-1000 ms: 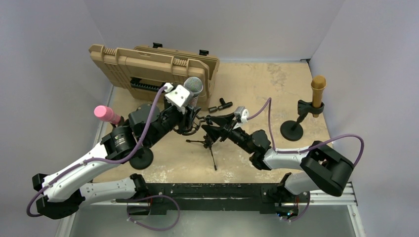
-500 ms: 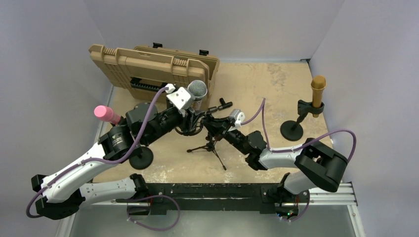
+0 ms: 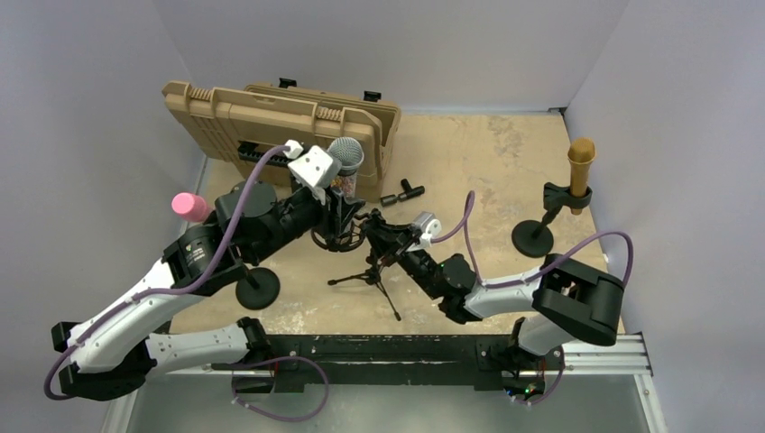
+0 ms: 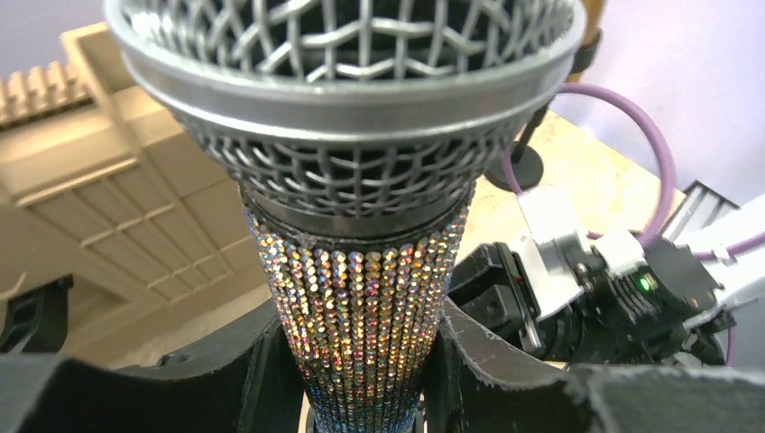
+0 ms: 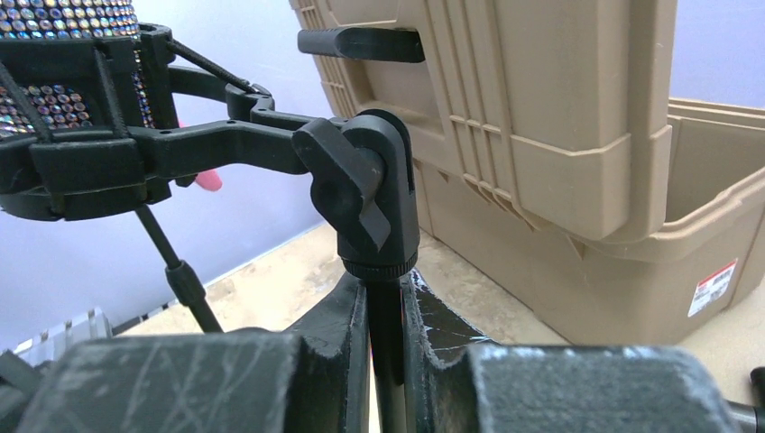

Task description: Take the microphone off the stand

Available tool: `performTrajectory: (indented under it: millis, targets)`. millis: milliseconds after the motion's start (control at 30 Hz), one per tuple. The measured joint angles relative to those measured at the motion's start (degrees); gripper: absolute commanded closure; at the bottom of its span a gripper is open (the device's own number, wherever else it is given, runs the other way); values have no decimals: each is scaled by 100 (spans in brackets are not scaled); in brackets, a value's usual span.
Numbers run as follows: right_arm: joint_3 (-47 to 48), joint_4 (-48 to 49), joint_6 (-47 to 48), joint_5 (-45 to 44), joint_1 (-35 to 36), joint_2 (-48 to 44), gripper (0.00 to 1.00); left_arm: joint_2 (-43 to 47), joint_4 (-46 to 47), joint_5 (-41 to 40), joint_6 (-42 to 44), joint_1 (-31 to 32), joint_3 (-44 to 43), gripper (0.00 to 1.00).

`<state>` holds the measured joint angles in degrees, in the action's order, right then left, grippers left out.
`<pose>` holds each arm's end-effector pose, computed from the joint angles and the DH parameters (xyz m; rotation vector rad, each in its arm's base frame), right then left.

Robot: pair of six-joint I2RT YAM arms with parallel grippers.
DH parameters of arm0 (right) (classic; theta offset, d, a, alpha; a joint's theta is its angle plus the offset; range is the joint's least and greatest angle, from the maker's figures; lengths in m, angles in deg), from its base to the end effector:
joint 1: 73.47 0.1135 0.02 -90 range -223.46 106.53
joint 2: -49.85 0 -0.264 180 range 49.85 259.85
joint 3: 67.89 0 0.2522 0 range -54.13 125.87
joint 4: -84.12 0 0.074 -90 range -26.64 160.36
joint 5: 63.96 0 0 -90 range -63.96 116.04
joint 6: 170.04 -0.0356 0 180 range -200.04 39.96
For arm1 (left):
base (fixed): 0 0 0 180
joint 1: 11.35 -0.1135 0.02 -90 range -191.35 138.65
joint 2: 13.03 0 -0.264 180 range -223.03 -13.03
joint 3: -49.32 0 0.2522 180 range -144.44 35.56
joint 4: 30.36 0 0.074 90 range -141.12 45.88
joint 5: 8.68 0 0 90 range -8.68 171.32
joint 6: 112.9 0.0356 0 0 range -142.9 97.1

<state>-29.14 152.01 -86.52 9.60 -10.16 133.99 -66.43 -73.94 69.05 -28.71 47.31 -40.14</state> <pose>0.1303 0.2368 0.2380 -0.3472 1.1939 0.8965 0.0971 -0.1450 0.4597 0.6258 1.6266 -0.6536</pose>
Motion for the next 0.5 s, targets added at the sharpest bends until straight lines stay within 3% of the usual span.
performTrajectory:
  millis: [300, 433, 500]
  targets:
    - [466, 343, 450, -1600, 807, 660, 100, -509, -1143, -1272, -850, 26, -787, 100]
    - [494, 369, 492, -1720, 850, 686, 100, -501, -1215, -1327, -951, 31, -846, 100]
    - [494, 380, 498, -1762, 859, 686, 100, -431, -1078, -986, -767, 22, -785, 100]
